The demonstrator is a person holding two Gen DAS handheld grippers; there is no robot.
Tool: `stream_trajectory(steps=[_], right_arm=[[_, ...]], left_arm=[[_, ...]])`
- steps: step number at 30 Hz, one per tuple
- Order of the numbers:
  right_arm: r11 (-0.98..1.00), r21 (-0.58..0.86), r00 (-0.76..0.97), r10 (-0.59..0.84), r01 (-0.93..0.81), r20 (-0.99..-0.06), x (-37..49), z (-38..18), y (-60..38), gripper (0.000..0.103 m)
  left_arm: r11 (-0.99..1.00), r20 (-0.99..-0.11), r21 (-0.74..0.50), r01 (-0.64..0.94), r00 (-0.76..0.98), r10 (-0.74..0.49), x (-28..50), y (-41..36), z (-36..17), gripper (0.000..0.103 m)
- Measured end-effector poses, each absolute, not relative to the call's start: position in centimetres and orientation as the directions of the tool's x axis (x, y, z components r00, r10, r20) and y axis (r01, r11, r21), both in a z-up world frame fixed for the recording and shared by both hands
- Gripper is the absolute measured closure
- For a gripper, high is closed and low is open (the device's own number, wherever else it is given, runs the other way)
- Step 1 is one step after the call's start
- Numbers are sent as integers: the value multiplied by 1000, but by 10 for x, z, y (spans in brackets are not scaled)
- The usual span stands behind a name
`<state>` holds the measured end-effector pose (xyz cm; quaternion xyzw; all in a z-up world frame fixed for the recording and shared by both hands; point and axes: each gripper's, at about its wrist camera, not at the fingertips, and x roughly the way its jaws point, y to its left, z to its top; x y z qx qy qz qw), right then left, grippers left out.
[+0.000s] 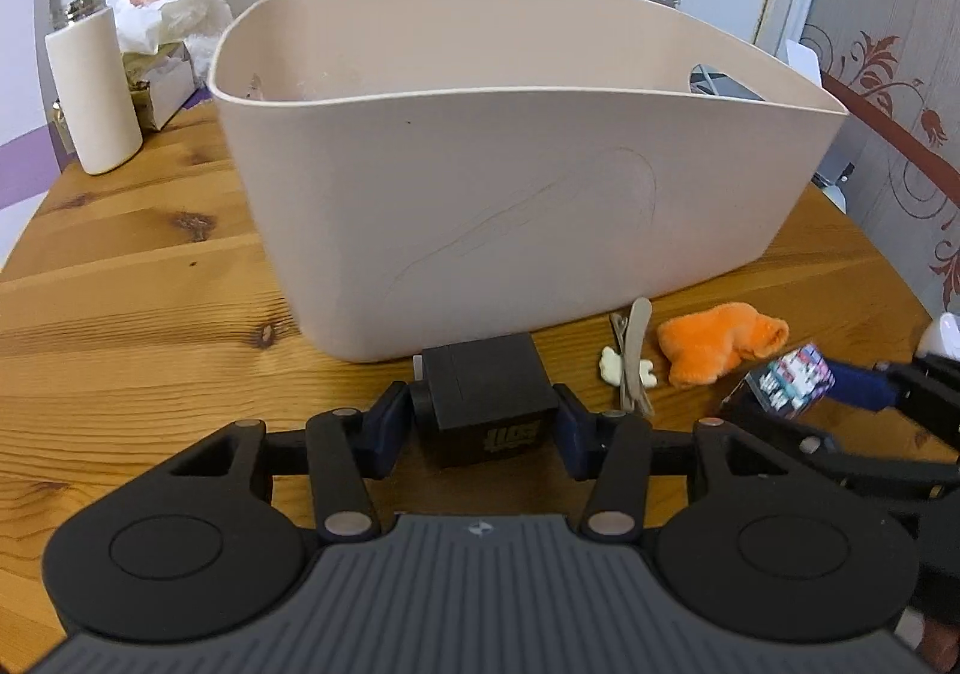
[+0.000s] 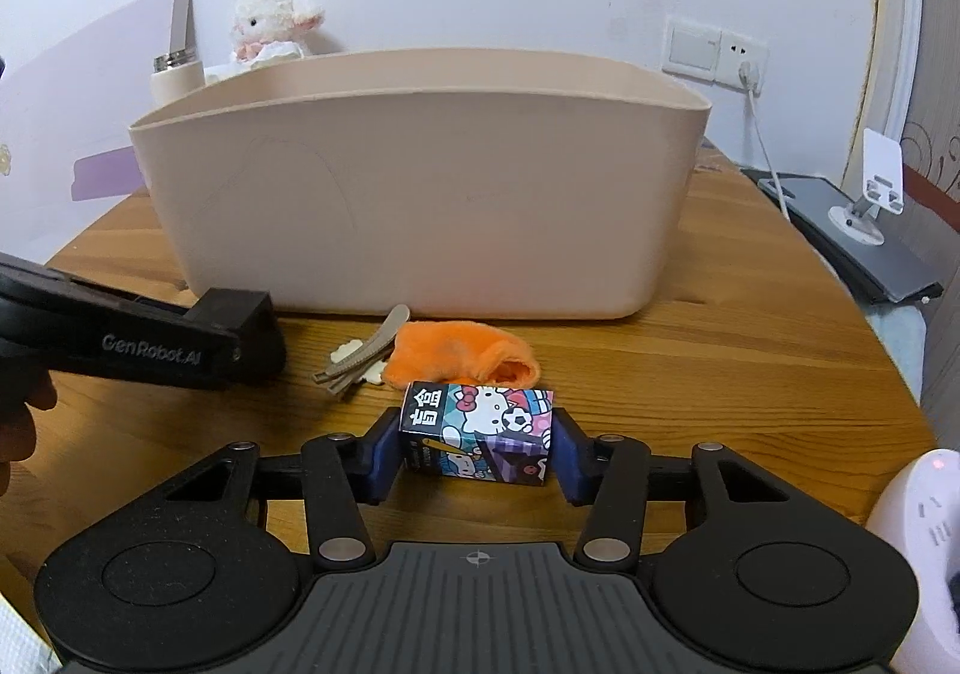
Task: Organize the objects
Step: 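Grasp the black small box with the left tool while the right tool grasps the Hello Kitty box, then lift both boxes into the basket and open both tools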
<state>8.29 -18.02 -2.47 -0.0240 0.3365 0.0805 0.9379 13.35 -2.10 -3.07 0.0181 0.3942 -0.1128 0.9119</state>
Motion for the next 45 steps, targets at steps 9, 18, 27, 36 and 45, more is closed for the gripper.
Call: stream_trajectory(steps=[9,18,27,36,45], right_arm=[[990,-9,824,114,-143,-555,65,12,-193,56],[992,-25,898,101,-124,-428,62,59,-206,56],[993,-24,929,100,-117,-357,87,85,-213,56],[993,-10,926,108,-119,-362,127,81,-212,56],[993,-30,896,94,-118,-435,163,64,-198,56]], left_arm=[[974,-665,-38,225,722,-193,104,-13,4,51],[971,-587,-42,235,781,-215,91,-13,49,51],[971,-507,-27,238,834,-219,110,-24,86,51],[980,-535,68,186,836,-122,172,-49,77,51],[980,-620,127,153,783,-41,209,-61,46,51]])
